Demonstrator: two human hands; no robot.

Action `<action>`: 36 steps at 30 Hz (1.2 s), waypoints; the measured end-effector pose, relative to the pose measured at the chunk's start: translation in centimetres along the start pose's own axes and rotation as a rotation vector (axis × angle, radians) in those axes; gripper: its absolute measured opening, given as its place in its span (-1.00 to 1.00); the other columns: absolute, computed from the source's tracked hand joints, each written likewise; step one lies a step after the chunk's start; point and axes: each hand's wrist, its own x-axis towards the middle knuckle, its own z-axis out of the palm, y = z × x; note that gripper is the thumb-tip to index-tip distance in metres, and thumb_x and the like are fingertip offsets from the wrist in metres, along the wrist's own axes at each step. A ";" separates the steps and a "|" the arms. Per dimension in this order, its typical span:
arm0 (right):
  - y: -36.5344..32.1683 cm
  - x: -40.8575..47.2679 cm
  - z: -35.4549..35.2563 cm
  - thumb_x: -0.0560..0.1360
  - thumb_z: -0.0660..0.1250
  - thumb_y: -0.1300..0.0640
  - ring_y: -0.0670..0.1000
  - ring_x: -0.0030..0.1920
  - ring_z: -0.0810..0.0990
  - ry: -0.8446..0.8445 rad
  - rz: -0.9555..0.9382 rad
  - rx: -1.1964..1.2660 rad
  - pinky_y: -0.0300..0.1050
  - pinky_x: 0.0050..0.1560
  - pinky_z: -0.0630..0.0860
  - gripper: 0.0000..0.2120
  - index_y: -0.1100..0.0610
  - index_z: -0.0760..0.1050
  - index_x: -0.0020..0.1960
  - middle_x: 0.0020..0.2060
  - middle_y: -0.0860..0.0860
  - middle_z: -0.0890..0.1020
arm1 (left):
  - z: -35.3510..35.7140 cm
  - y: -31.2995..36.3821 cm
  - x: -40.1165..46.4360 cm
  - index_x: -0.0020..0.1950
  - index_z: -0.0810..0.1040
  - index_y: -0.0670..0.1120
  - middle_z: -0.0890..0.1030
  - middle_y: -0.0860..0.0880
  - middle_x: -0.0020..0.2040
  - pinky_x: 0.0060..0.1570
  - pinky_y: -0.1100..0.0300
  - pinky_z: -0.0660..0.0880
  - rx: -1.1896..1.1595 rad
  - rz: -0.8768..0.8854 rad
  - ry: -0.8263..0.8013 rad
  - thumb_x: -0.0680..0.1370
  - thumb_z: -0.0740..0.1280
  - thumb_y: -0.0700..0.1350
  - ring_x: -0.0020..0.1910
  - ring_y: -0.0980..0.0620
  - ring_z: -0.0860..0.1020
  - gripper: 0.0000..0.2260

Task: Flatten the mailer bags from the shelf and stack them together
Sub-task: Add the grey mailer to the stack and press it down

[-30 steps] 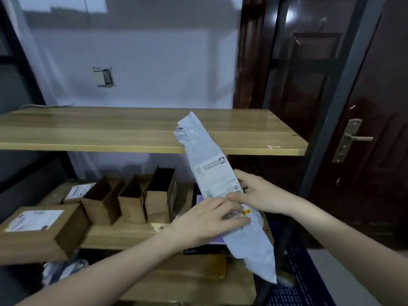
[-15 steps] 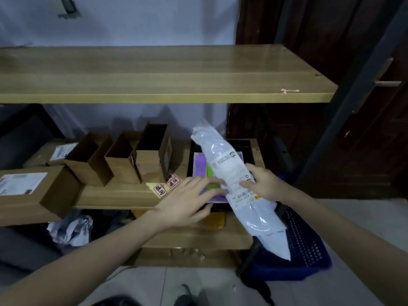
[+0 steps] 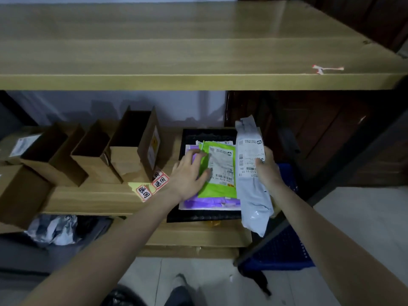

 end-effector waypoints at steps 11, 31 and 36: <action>2.7 1.1 4.0 0.61 -0.11 -0.14 0.03 0.53 -0.20 -0.260 -0.166 -0.527 0.03 0.50 -0.20 -0.41 0.08 -0.18 0.54 0.55 0.04 -0.15 | 3.4 -0.8 2.5 0.55 -0.10 0.15 -0.11 0.03 0.58 0.51 -0.03 -0.10 -0.129 -0.166 -0.241 0.63 -0.05 0.16 0.55 0.08 -0.07 -0.50; 1.7 1.7 1.6 0.48 0.13 -0.28 0.26 0.41 0.16 0.021 0.257 -0.179 0.17 0.34 0.18 -0.32 0.01 0.08 0.49 0.44 0.17 0.18 | 1.2 -2.2 3.0 0.56 -0.09 -0.02 0.03 -0.10 0.56 0.47 0.02 0.10 -0.522 -0.570 -0.106 0.33 0.44 0.28 0.53 -0.10 0.07 0.02; 2.2 1.4 2.4 0.00 0.28 -0.57 0.22 0.37 0.33 -0.058 0.300 -0.052 0.19 0.32 0.36 0.12 0.01 0.24 0.40 0.34 0.07 0.43 | 1.0 -3.0 2.8 0.52 0.02 -0.16 0.31 -0.10 0.47 0.38 -0.01 0.29 -0.593 -0.734 -0.216 0.19 0.52 0.30 0.43 -0.13 0.31 0.13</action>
